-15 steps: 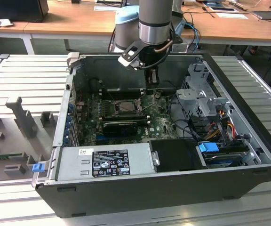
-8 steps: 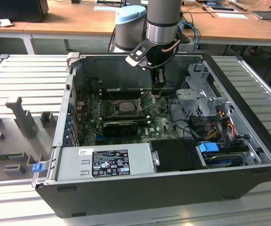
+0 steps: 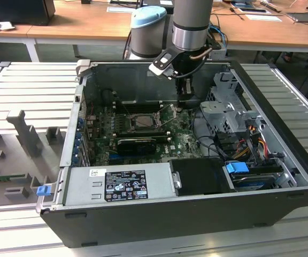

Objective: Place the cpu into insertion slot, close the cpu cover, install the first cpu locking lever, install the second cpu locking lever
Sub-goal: 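Close the cpu cover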

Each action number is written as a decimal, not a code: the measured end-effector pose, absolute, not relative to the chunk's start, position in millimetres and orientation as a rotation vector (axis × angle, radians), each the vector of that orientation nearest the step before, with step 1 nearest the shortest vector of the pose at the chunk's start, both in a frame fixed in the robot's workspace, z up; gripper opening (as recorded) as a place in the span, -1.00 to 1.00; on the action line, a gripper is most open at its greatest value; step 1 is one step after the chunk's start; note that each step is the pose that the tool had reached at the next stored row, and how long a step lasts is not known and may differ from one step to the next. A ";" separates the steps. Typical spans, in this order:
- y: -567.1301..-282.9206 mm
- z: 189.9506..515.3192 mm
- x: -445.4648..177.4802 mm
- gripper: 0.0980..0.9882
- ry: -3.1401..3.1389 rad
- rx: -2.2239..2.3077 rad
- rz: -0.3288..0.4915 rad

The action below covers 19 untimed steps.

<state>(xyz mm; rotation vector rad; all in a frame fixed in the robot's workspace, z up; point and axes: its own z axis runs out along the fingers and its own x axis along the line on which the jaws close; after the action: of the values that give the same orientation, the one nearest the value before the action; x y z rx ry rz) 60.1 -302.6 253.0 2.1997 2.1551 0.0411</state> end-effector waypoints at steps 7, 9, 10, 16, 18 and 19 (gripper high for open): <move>-303.0 249.7 70.9 -0.98 2.159 2.203 0.033; -307.3 245.0 71.3 -0.98 2.160 2.204 0.030; -310.3 243.9 71.3 -0.98 2.161 2.205 0.029; -313.1 242.9 69.9 -0.98 2.191 2.234 -0.037; -313.1 242.7 67.3 -0.98 2.198 2.241 -0.053; -313.1 242.5 65.2 -0.98 2.198 2.241 -0.053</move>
<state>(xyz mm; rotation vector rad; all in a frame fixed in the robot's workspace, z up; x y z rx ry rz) 65.2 -313.1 242.5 2.2406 2.1977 -0.0532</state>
